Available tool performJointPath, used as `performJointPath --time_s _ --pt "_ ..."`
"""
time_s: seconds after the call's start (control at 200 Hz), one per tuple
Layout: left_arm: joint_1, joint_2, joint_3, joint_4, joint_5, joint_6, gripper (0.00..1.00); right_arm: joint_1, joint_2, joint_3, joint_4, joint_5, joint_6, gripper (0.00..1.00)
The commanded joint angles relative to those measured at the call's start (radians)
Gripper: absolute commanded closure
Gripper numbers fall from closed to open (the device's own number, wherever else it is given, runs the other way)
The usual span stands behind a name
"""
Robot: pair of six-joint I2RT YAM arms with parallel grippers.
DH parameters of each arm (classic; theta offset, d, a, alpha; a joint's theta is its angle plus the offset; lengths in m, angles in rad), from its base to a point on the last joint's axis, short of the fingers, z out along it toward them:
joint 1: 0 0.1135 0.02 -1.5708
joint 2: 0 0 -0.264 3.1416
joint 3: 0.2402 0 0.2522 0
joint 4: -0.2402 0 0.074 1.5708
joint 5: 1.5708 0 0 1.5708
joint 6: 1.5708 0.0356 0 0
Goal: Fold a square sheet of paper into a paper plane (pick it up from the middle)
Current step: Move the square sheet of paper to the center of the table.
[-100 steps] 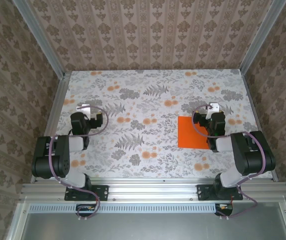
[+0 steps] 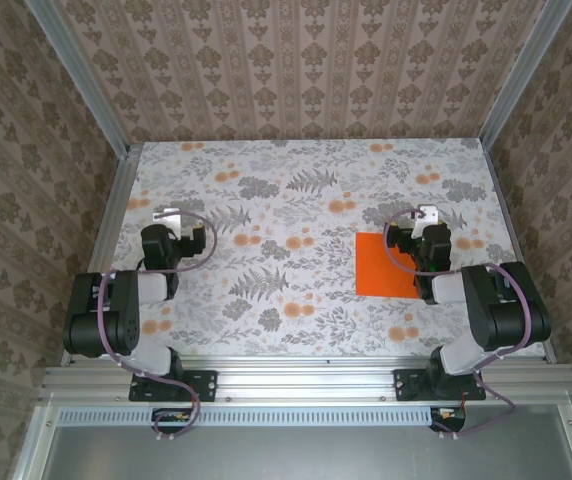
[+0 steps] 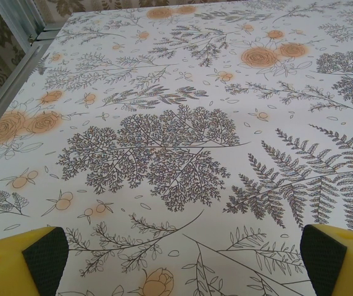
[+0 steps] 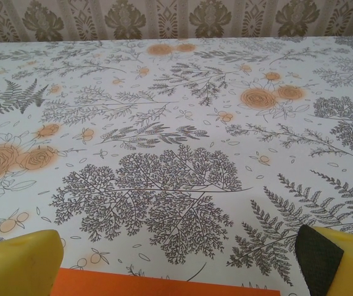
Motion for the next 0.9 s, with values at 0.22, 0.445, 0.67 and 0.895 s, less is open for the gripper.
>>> performJointPath --time_s 0.22,0.445,0.67,0.895 --pt "0.005 -0.004 0.017 0.001 0.018 0.019 0.00 -0.005 -0.005 0.023 -0.003 -0.022 0.001 0.00" --pt "0.005 -0.058 0.039 -0.081 0.058 0.036 0.00 0.004 -0.018 -0.024 0.072 -0.036 -0.017 0.00" --pt "0.022 -0.269 -0.020 -0.178 0.068 -0.002 0.00 0.009 -0.105 -0.040 0.026 -0.032 -0.020 0.00" --pt "0.043 -0.554 0.040 -0.429 0.032 -0.085 0.00 0.009 -0.339 0.207 -0.708 0.073 0.116 0.00"
